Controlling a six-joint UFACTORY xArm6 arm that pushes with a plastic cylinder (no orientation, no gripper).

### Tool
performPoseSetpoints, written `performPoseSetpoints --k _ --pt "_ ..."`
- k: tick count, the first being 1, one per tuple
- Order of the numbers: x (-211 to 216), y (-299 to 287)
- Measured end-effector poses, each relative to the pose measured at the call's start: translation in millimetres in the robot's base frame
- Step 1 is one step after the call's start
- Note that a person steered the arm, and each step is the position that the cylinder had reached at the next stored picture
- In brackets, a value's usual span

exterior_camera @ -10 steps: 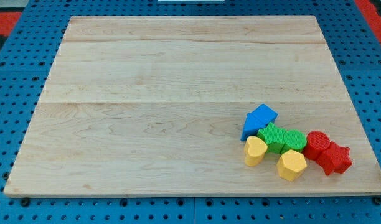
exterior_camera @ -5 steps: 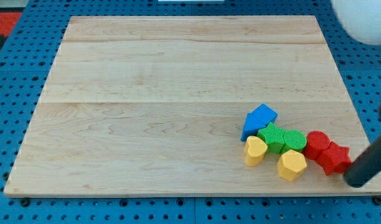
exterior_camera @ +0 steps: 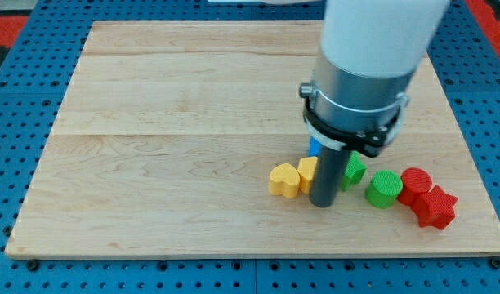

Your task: Move the yellow hexagon diagonal to the blue triangle

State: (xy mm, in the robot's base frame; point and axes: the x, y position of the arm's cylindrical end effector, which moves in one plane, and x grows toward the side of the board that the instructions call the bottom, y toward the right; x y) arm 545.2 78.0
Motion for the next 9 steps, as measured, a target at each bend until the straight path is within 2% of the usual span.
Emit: performPoseSetpoints --k 4,5,6,7,9 --pt "-69.6 -65.4" --pt "-79.5 -40.2" --pt "-61.2 -18.2" --pt "-71.4 4.0" --pt "-147.9 -4.5"
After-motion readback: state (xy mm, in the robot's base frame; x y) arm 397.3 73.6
